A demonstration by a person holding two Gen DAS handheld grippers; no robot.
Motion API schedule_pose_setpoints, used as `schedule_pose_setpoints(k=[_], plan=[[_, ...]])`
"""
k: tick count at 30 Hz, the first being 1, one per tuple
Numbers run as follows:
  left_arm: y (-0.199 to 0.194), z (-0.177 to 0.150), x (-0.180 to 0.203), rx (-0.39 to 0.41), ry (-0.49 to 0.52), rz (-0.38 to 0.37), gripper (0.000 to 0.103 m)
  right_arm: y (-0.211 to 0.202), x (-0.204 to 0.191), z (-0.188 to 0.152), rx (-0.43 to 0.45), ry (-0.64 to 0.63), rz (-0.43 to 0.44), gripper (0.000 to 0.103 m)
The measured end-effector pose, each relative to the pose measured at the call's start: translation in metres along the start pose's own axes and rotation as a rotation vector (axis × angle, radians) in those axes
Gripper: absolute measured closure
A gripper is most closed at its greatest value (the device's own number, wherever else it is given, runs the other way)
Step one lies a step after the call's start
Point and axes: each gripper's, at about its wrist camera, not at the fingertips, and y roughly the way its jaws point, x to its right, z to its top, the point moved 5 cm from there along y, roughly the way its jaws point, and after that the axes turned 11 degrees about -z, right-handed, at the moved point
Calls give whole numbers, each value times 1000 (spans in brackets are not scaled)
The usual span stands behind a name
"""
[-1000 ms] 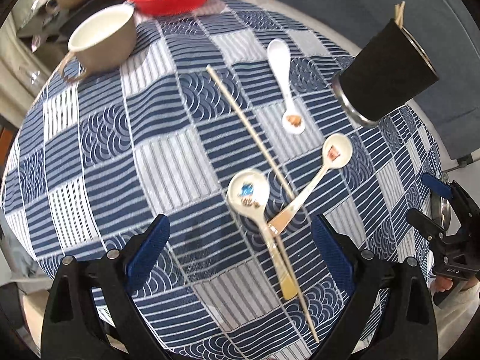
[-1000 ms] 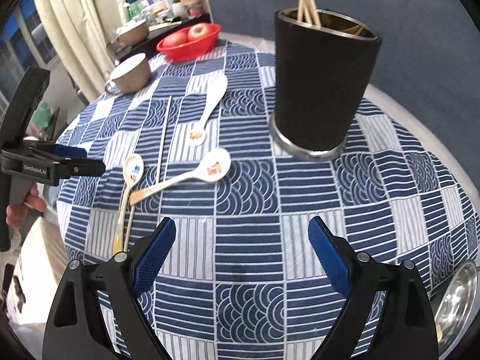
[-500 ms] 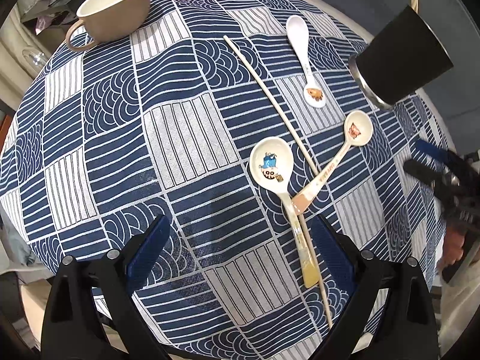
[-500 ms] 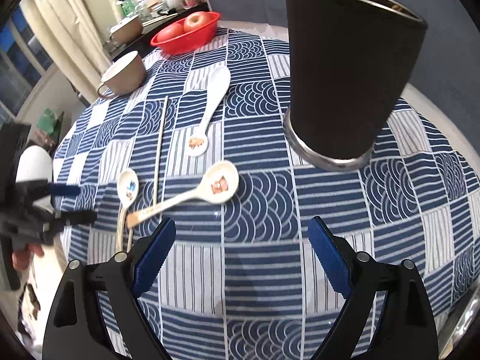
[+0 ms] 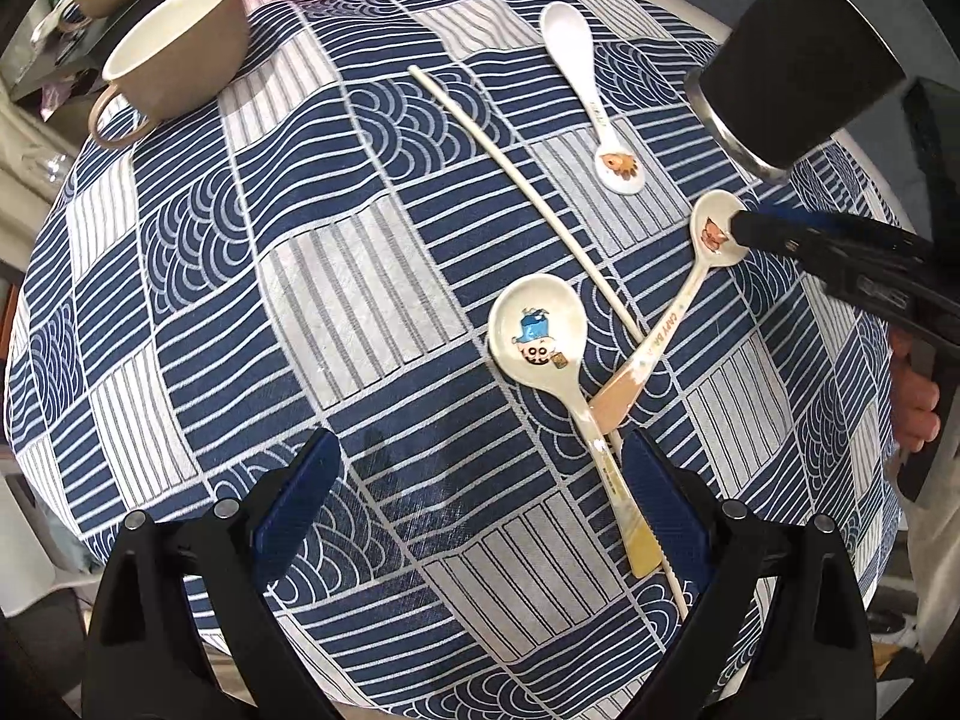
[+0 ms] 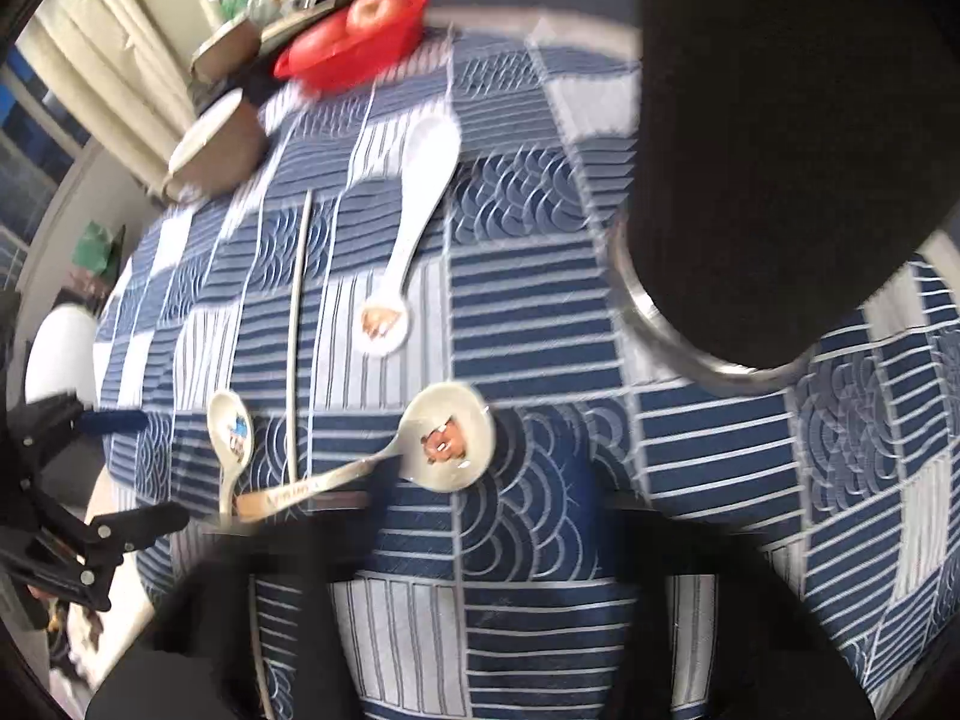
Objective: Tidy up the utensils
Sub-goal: 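Lower both tools to the bear-print spoon and pinch its bowl with the right tool, then grasp the spoon handle with the left tool while the right tool holds the bowl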
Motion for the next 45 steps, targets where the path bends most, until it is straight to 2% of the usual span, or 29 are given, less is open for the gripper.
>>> schedule_pose_setpoints(k=[4,10,13,15,20,22,23,24,25,26,27,29,31,35,41,45], plan=[[9,7,11,-15,32,-12,10,-2,-1,-4,7,-10,-28,98],[15,21,34,-19,100,-45,10,-19,6,-2,34,40,8,99],[21,26,52,-29,149,-86,17,-26,5,-1,46,46,13,99],[27,29,62,-49,178,-108,28,-29,3,-1,50,53,28,99],[39,27,81,-85,225,-149,31,-40,-2,-1,66,45,38,99],[46,29,88,-100,246,-139,32,-40,-4,-2,58,40,47,99],[46,25,88,-111,256,-135,37,-39,-5,-2,51,35,38,99],[50,26,92,-126,271,-134,50,-39,-6,-2,50,31,36,99],[52,27,94,-137,278,-139,58,-40,-7,-2,49,30,36,99],[53,26,95,-149,278,-146,77,-41,-8,-2,50,29,39,99],[56,27,96,-166,280,-147,90,-43,-8,-1,54,28,38,99],[55,28,101,-184,301,-166,92,-48,-10,0,62,20,38,99],[53,31,106,-176,316,-164,92,-52,-11,1,74,9,21,99],[43,41,105,-163,327,-164,91,-63,-5,5,96,27,43,99],[21,59,119,-124,373,-155,91,-91,4,15,158,37,33,99],[-2,66,129,-70,414,-152,91,-116,10,23,215,35,20,99]])
